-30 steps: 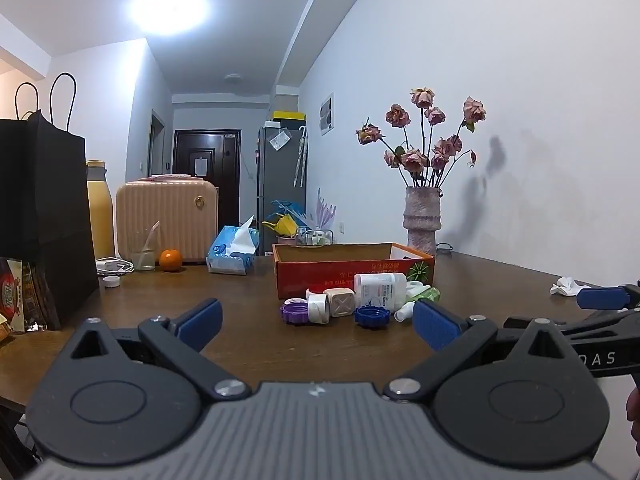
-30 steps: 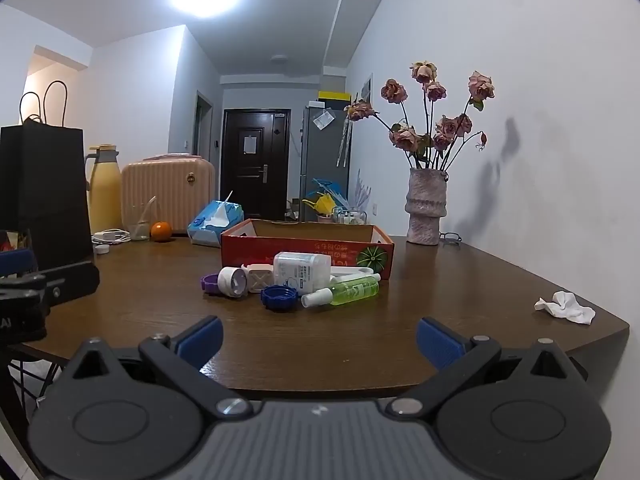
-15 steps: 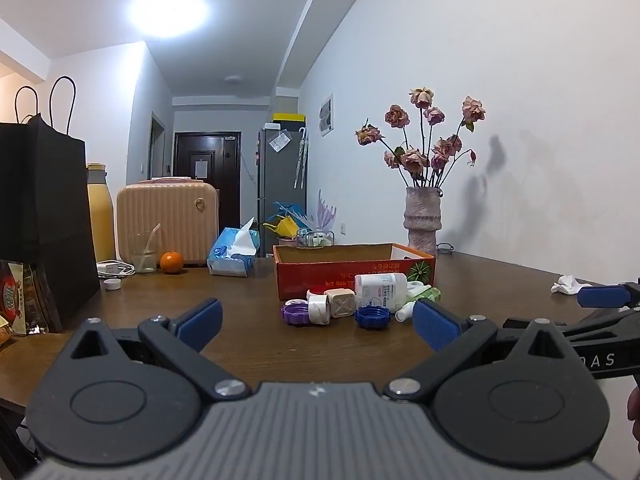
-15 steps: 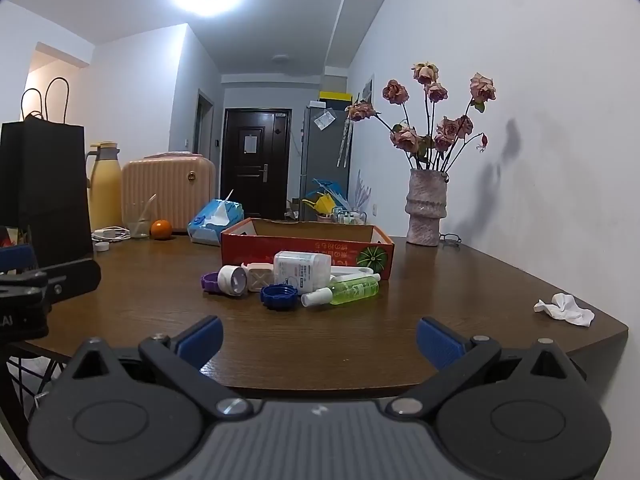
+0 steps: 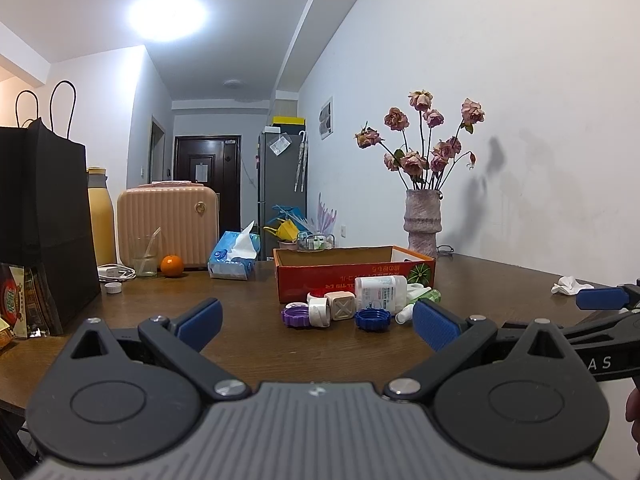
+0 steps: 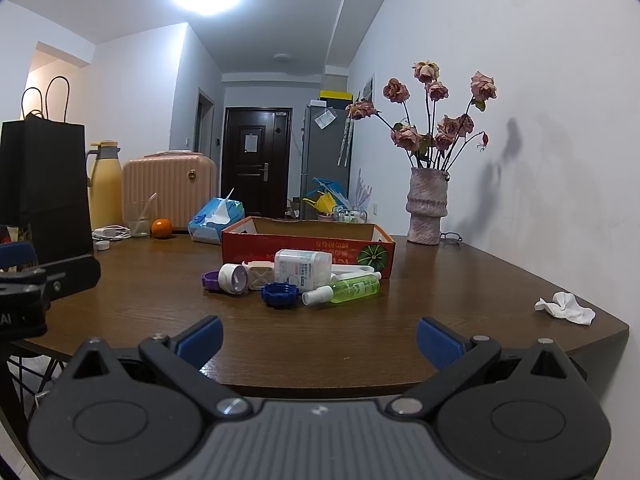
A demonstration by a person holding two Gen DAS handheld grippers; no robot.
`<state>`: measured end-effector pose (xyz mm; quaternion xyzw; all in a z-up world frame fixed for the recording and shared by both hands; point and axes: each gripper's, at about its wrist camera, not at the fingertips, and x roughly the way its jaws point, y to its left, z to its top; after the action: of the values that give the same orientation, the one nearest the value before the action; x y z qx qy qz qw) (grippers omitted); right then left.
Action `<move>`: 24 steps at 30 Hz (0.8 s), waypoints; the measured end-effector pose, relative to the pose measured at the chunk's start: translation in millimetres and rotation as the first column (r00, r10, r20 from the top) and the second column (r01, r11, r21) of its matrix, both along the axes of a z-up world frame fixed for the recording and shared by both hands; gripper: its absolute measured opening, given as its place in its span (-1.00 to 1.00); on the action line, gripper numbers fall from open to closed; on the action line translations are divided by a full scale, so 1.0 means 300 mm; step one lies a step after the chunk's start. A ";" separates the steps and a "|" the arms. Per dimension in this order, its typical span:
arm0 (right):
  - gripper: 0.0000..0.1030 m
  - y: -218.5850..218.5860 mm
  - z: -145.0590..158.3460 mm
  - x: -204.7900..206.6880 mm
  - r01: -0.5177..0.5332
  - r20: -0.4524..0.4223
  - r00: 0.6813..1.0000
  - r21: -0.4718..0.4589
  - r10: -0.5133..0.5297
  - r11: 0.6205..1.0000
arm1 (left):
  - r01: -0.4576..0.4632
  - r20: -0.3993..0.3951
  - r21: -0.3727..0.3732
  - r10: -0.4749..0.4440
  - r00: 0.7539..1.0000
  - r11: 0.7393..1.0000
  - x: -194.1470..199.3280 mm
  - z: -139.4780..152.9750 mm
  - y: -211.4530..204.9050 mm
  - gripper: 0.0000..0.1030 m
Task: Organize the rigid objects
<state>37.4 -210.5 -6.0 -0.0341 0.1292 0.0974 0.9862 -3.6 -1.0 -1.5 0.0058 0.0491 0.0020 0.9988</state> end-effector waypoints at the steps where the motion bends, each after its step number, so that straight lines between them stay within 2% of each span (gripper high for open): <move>1: 1.00 0.000 -0.002 0.000 0.000 -0.001 1.000 -0.001 0.000 1.000 | 0.000 0.001 0.001 0.000 1.000 1.000 -0.001 0.000 0.000 1.00; 24: 1.00 -0.002 -0.008 0.001 0.000 0.000 1.000 -0.003 0.000 1.000 | -0.005 0.005 0.004 0.005 1.000 1.000 0.001 -0.002 0.006 1.00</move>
<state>37.8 -211.2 -8.4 -0.0358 0.1294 0.0974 0.9862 -3.1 0.7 -2.0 0.0078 0.0468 0.0047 0.9989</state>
